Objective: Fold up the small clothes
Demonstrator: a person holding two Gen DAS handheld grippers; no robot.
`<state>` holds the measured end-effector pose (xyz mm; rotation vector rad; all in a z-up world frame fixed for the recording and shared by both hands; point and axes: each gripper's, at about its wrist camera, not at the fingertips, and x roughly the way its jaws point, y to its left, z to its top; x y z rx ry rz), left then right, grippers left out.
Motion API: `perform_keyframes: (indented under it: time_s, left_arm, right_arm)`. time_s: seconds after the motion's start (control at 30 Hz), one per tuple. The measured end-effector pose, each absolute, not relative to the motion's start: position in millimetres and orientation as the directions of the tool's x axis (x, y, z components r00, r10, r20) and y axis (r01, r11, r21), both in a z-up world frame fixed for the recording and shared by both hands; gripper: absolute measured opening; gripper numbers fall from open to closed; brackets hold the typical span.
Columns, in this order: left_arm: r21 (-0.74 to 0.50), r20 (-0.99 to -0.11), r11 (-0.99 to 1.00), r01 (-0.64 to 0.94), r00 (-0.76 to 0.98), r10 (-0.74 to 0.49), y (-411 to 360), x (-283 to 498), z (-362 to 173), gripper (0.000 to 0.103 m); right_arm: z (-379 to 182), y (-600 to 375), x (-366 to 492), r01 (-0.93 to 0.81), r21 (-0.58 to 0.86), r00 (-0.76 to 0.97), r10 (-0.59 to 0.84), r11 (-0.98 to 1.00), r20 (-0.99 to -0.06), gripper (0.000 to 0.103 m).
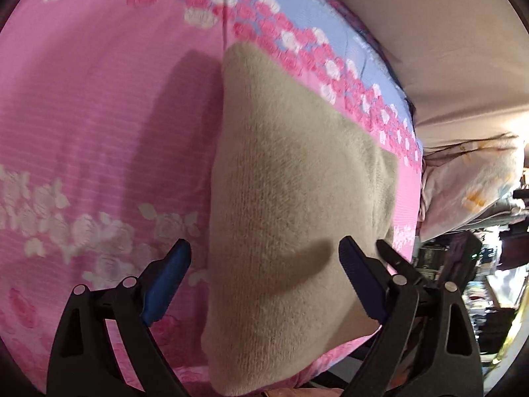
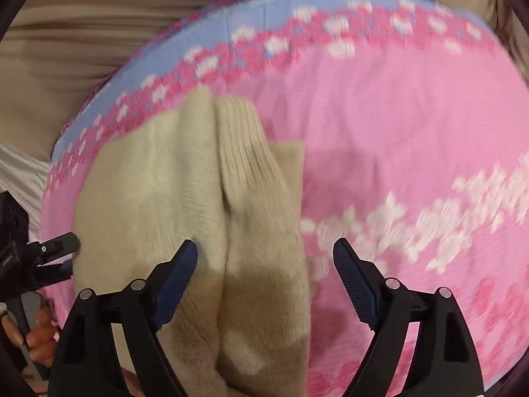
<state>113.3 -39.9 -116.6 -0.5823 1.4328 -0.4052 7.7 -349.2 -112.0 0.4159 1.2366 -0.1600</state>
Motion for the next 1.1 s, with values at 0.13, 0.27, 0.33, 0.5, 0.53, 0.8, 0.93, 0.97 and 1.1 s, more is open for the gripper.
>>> perform_keyframes:
  time_s: [0.13, 0.27, 0.33, 0.5, 0.53, 0.8, 0.93, 0.97, 1.1]
  left_arm:
    - [-0.629, -0.776, 0.77, -0.109, 0.035, -0.629, -53, 115, -141, 0.09]
    - [-0.635, -0.771, 0.768, -0.082, 0.007, -0.637, -68, 119, -145, 0.079]
    - [-0.627, -0.779, 0.777, -0.047, 0.022, -0.627, -73, 120, -130, 0.059]
    - [-0.712, -0.691, 0.7, 0.062, 0.121, -0.713, -88, 124, -58, 0.047]
    - [-0.713, -0.68, 0.694, 0.095, 0.144, -0.719, -95, 127, -46, 0.047]
    - [-0.488, -0.847, 0.868, 0.094, 0.189, -0.497, -142, 165, -81, 0.075]
    - [-0.473, -0.866, 0.879, 0.055, 0.153, -0.476, -145, 172, -103, 0.084]
    - [-0.49, -0.861, 0.871, 0.039, 0.135, -0.49, -146, 175, -110, 0.087]
    - [-0.559, -0.828, 0.828, -0.045, 0.083, -0.555, -139, 184, -136, 0.089]
  right_arm:
    - [-141, -365, 3, 0.444, 0.44, 0.353, 0.298, 0.781, -0.887, 0.083]
    - [-140, -367, 7, 0.413, 0.52, 0.384, 0.374, 0.748, -0.844, 0.035]
    - [-124, -364, 10, 0.383, 0.505, 0.397, 0.356, 0.773, -0.846, 0.028]
    - [-48, -377, 4, 0.296, 0.535, 0.535, 0.326, 0.791, -0.779, 0.02]
    - [-33, -383, 5, 0.277, 0.535, 0.563, 0.316, 0.798, -0.764, 0.02]
    - [-72, -433, 28, 0.361, 0.336, 0.44, 0.158, 0.87, -0.884, 0.052]
    - [-100, -436, 27, 0.37, 0.335, 0.396, 0.179, 0.866, -0.9, 0.069]
    - [-107, -435, 28, 0.367, 0.342, 0.385, 0.193, 0.865, -0.902, 0.069]
    - [-131, -439, 30, 0.409, 0.483, 0.401, 0.323, 0.774, -0.857, 0.07]
